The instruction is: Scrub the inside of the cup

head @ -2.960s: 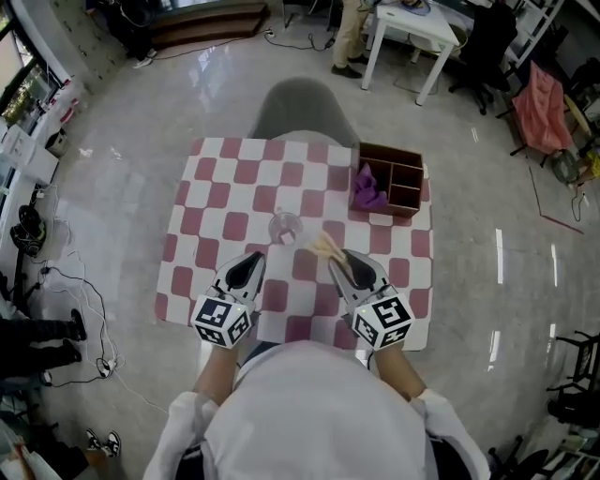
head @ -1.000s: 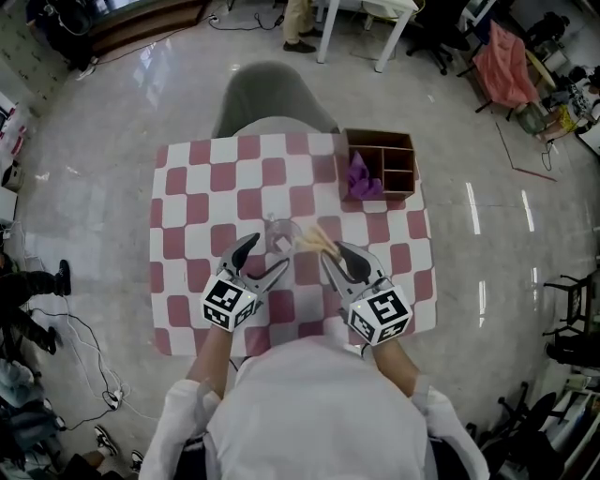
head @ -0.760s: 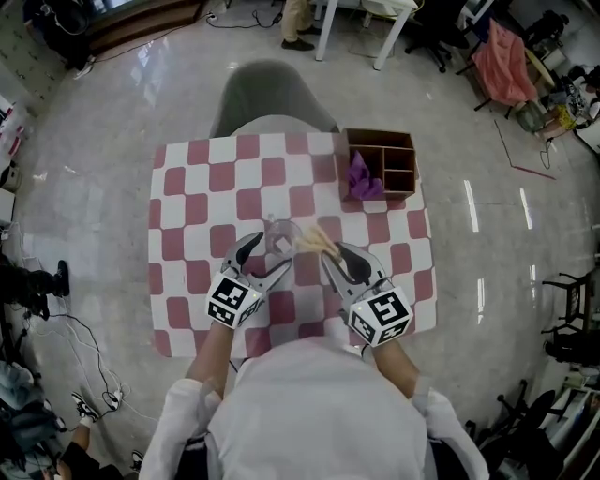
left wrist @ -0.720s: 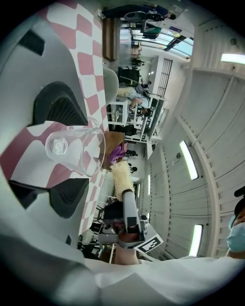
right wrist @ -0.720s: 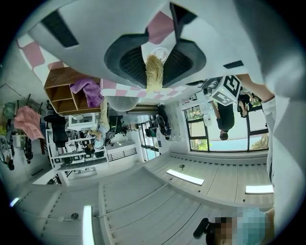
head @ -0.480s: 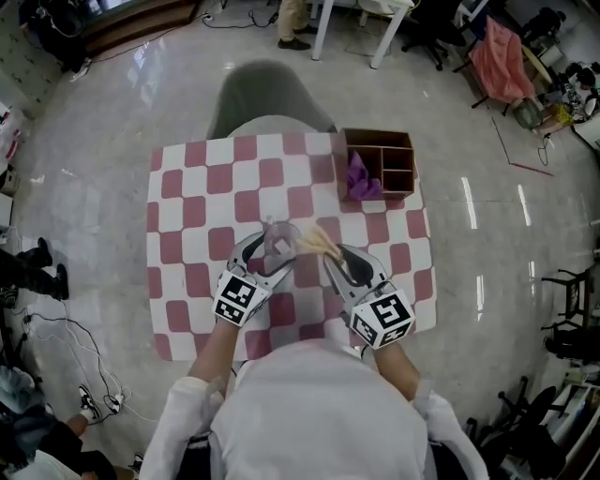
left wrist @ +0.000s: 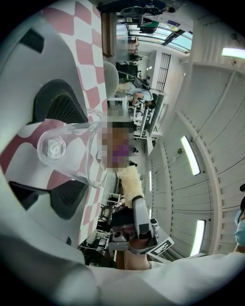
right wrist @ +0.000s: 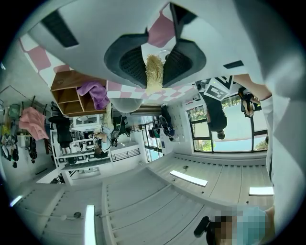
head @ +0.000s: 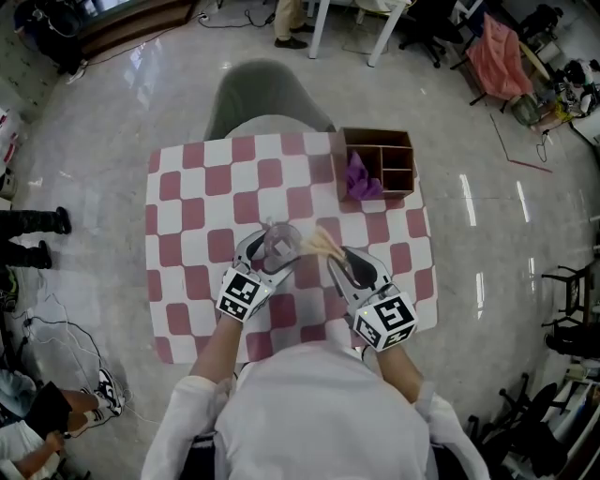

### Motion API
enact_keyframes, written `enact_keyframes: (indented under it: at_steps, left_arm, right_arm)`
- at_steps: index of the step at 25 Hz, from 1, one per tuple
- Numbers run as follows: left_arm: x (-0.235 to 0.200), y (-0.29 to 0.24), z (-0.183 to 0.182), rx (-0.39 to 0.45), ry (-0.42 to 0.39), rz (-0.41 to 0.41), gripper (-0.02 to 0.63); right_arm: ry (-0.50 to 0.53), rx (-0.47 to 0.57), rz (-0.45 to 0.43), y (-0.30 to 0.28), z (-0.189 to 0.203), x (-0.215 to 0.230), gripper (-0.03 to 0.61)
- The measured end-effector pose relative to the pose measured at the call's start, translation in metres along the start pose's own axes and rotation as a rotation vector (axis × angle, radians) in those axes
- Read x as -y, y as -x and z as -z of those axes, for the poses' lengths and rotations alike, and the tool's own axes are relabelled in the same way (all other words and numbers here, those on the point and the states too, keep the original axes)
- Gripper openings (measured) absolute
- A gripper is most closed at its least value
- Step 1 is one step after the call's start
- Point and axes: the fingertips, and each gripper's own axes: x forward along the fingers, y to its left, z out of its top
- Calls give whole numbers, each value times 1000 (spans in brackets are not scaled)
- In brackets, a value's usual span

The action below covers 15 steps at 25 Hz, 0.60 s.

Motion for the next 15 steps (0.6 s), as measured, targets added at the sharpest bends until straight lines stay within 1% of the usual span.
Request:
enact_keyframes:
  at_steps: [3,9,15]
  left_arm:
    - [1,-5,2,-2,-9,14,356]
    - [1,-10,1,25,-31,58,357]
    - [2,-7,3,11,-52,106,359]
  right_arm:
    - [0,-5,1,0,0,1,110]
    - [2,-15,-3,-5,1,2,110]
    - [0,-21,-5,-8,0,3,110]
